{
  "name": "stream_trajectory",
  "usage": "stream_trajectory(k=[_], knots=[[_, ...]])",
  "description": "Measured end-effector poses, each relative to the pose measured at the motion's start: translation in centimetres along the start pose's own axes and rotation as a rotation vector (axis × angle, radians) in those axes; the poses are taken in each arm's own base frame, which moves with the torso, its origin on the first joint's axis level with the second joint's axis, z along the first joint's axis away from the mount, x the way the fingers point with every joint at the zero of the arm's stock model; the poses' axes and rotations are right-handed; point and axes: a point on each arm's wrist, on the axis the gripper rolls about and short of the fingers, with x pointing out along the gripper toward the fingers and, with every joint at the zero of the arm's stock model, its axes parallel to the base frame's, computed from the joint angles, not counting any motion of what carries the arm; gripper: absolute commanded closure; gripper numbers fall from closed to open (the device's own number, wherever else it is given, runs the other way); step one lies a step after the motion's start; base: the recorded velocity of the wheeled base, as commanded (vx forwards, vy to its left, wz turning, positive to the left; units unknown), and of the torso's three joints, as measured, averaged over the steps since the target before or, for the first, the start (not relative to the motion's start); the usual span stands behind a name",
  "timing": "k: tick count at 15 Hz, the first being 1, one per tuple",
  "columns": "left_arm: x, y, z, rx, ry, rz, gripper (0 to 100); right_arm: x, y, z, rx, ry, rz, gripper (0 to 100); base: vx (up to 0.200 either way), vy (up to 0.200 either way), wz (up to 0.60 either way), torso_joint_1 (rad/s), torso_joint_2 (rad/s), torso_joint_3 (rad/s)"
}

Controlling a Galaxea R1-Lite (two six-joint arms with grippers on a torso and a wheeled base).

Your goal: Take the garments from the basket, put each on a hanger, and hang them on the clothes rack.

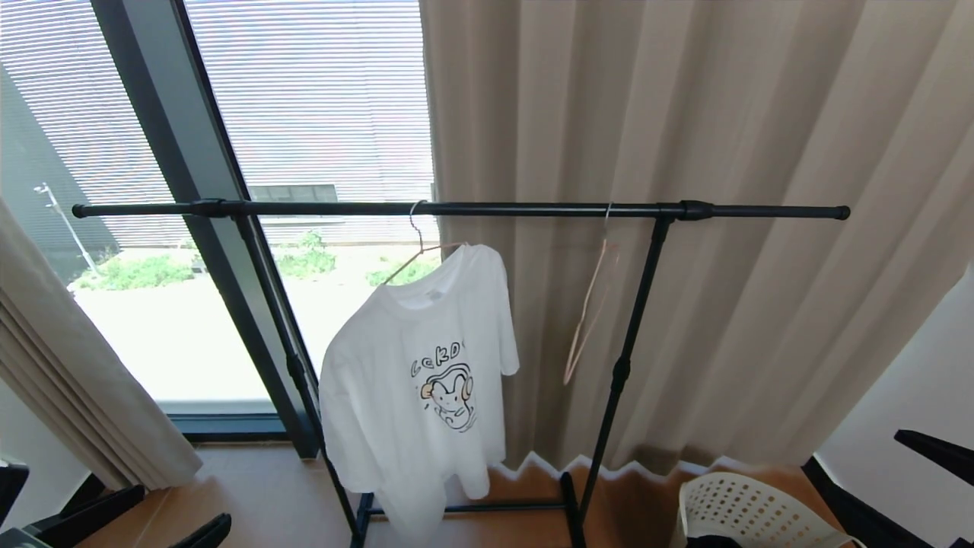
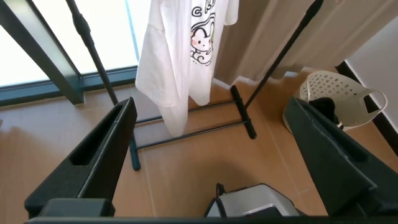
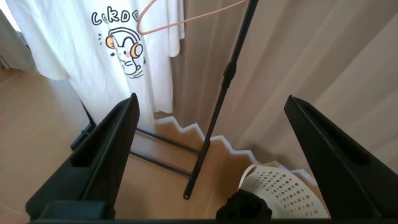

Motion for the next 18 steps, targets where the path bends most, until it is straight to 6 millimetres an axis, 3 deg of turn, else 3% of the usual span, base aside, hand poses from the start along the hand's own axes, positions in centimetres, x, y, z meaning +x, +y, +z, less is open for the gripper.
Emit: stream_trajectory(k=[5, 9, 14, 18], knots=[[-2.6, -0.4, -2.8, 0.038, -0.060, -0.010, 0, -4.5, 2.0, -2.2, -0.019, -0.062, -0.025, 0, 0.000, 0.000, 0.00, 0.000, 0.00, 0.000], [-4.3, -0.5, -4.4, 0.046, -0.109, -0.012, 0, -6.9, 3.3, -4.7, -0.034, -0.110, -0.057, 0, 0.000, 0.000, 0.00, 0.000, 0.00, 0.000], [-5.9, -0.7, -6.3, 0.054, -0.198, 0.015, 0, -8.0, 3.3, -5.4, -0.030, -0.192, -0.257, 0, 0.000, 0.000, 0.00, 0.000, 0.00, 0.000], [-6.7, -0.8, -6.8, 0.085, -0.301, 0.071, 0, -8.2, 3.4, -5.6, -0.003, -0.223, -0.213, 0, 0.000, 0.000, 0.00, 0.000, 0.00, 0.000]])
